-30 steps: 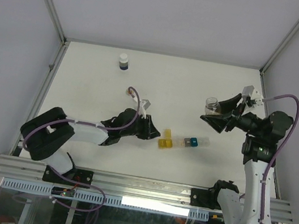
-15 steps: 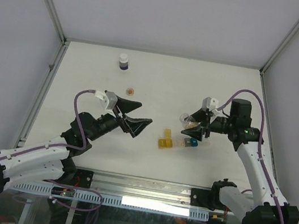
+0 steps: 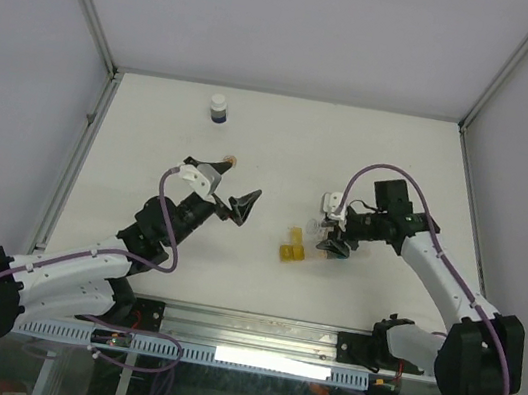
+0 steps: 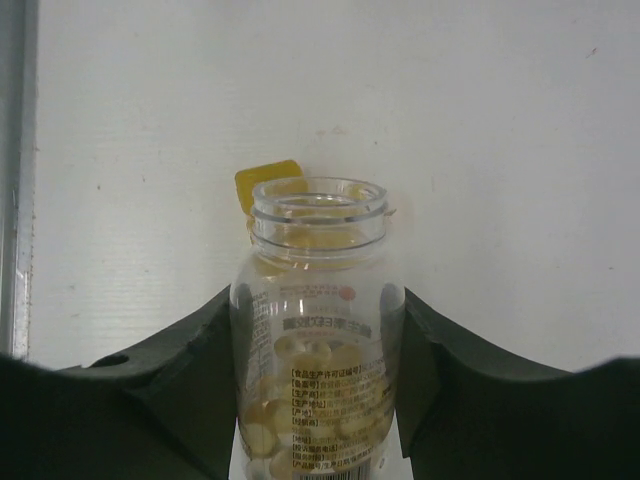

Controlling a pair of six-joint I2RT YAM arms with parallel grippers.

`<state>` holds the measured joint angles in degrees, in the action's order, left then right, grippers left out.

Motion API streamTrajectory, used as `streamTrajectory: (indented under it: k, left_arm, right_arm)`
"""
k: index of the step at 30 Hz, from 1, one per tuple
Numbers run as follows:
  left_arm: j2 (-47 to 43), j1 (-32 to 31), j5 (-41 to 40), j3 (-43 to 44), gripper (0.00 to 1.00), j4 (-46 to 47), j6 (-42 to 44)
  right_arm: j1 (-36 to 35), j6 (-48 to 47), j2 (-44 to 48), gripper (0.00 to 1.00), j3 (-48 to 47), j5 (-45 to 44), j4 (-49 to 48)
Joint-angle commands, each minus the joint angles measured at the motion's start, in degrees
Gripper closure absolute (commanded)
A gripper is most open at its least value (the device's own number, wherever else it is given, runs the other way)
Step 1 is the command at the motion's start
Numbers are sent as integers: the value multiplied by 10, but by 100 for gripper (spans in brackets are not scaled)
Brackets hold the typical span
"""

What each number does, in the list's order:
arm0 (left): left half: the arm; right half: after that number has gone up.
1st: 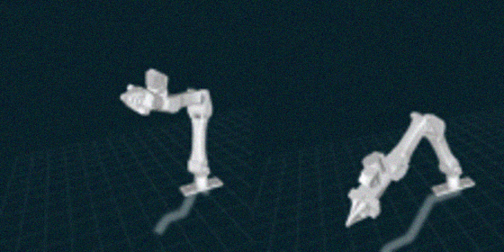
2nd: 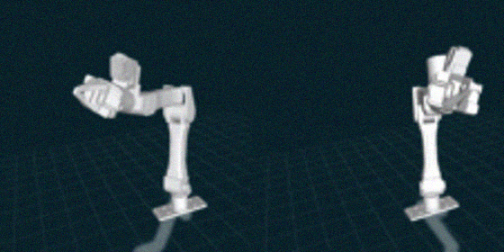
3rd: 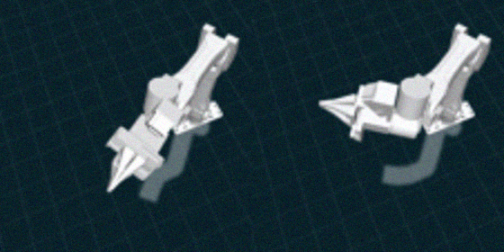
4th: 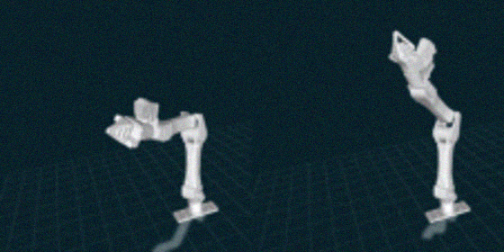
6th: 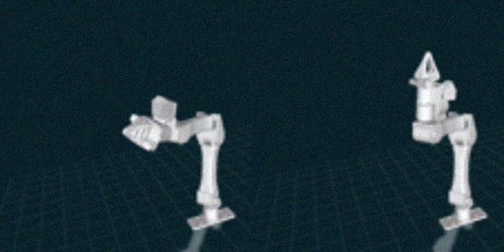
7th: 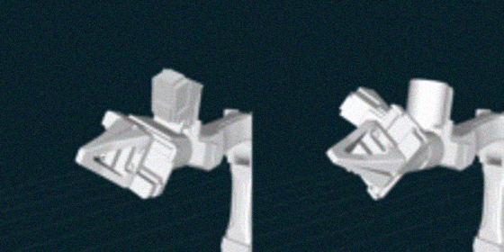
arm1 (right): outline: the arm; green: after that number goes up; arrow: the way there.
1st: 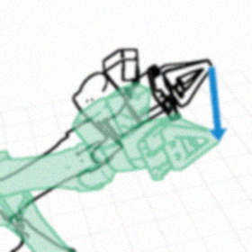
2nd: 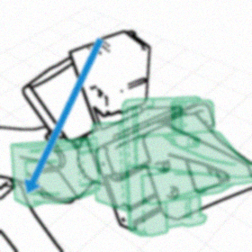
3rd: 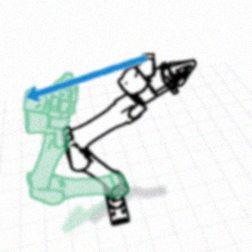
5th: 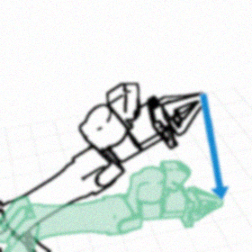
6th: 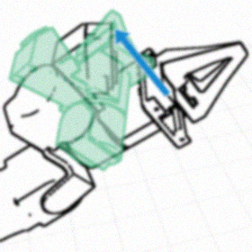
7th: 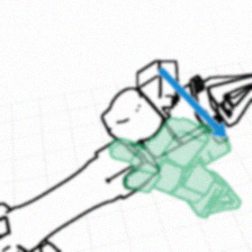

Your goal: Sort the pills into containers

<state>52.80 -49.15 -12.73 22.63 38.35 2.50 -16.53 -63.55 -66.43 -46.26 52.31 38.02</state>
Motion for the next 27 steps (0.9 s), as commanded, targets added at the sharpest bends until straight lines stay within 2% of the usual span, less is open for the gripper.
streamTrajectory:
  k: [1, 27]
  left_arm:
    - [-5, -2, -54, 20, 1, 9, 52]
    - [-30, -1, -57, -22, 1, 41, 55]
  right_arm:
    - [-27, -43, -31, 100, 7, -84, -4]
    - [-106, 1, -109, 100, -9, -212, 1]
